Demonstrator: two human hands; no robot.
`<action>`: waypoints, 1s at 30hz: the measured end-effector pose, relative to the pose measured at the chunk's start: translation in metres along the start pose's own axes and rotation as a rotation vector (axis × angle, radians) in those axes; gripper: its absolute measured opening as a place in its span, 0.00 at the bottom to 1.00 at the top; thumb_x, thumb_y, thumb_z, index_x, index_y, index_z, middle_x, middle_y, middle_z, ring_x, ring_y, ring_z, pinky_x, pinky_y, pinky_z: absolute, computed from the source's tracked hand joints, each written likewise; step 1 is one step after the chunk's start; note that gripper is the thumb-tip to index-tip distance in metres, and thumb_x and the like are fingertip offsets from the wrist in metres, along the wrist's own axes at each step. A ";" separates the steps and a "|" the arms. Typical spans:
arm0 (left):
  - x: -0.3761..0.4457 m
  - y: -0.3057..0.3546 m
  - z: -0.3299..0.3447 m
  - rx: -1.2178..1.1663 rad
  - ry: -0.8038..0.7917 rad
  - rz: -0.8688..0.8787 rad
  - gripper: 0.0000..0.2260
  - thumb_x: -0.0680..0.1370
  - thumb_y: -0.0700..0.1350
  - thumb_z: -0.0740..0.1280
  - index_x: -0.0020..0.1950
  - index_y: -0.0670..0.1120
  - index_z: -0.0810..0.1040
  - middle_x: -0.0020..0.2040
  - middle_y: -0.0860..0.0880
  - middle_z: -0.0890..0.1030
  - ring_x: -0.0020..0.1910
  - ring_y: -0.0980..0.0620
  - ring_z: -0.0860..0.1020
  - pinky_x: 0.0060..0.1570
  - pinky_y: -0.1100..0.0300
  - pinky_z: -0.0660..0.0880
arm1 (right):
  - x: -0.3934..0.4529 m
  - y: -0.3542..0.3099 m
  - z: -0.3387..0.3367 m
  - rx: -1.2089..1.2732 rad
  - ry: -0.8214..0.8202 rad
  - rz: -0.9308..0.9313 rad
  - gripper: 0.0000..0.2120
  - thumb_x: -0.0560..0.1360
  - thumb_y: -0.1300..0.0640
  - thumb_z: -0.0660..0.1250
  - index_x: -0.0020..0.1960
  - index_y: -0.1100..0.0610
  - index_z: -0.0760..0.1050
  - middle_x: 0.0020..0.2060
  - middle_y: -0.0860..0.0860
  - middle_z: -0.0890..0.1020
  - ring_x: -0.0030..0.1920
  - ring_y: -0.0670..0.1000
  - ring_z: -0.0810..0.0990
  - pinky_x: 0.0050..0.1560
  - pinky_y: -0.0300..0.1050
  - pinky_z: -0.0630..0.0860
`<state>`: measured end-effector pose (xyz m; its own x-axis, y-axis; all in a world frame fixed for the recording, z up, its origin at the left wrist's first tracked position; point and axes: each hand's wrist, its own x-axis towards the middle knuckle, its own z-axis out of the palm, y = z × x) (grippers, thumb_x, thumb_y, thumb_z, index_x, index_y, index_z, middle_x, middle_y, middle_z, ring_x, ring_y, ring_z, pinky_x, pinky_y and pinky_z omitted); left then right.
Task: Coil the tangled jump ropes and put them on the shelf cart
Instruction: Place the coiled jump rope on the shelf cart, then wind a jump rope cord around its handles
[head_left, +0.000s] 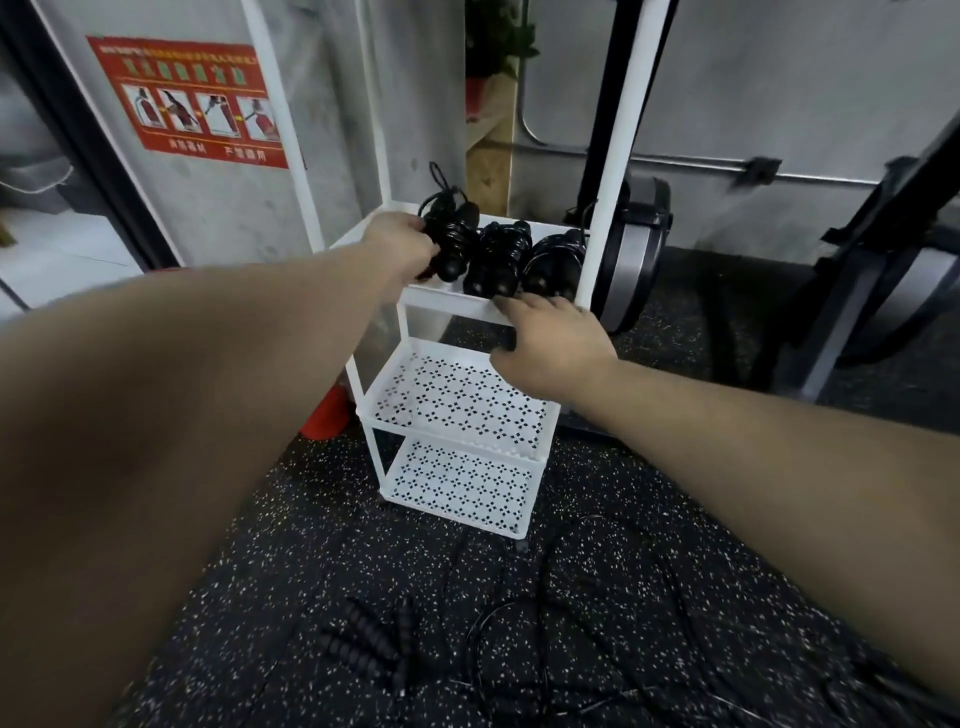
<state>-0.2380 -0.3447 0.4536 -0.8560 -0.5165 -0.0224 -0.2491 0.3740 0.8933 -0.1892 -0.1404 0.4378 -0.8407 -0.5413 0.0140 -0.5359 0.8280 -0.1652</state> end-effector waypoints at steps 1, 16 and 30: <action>0.003 -0.001 -0.002 0.054 -0.010 -0.003 0.14 0.81 0.33 0.64 0.62 0.46 0.80 0.48 0.42 0.80 0.37 0.49 0.79 0.35 0.63 0.79 | 0.001 0.002 0.003 0.004 0.007 -0.005 0.33 0.79 0.47 0.60 0.82 0.49 0.56 0.80 0.49 0.63 0.78 0.58 0.62 0.76 0.53 0.58; -0.069 0.016 0.009 0.387 -0.055 0.150 0.20 0.78 0.42 0.63 0.69 0.49 0.79 0.59 0.44 0.83 0.58 0.43 0.80 0.56 0.57 0.76 | -0.037 0.010 -0.018 0.157 -0.018 -0.055 0.31 0.79 0.51 0.62 0.81 0.51 0.61 0.78 0.51 0.66 0.77 0.55 0.64 0.75 0.47 0.63; -0.282 0.059 0.099 0.494 -0.479 0.516 0.15 0.80 0.42 0.64 0.64 0.53 0.82 0.62 0.50 0.82 0.60 0.48 0.79 0.60 0.55 0.76 | -0.237 0.070 -0.072 0.103 -0.197 0.145 0.12 0.80 0.52 0.63 0.61 0.53 0.75 0.56 0.54 0.79 0.59 0.57 0.78 0.56 0.44 0.74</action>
<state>-0.0559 -0.1008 0.4686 -0.9876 0.1499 0.0465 0.1506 0.8222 0.5489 -0.0335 0.0563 0.4943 -0.8713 -0.4445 -0.2081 -0.3918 0.8853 -0.2506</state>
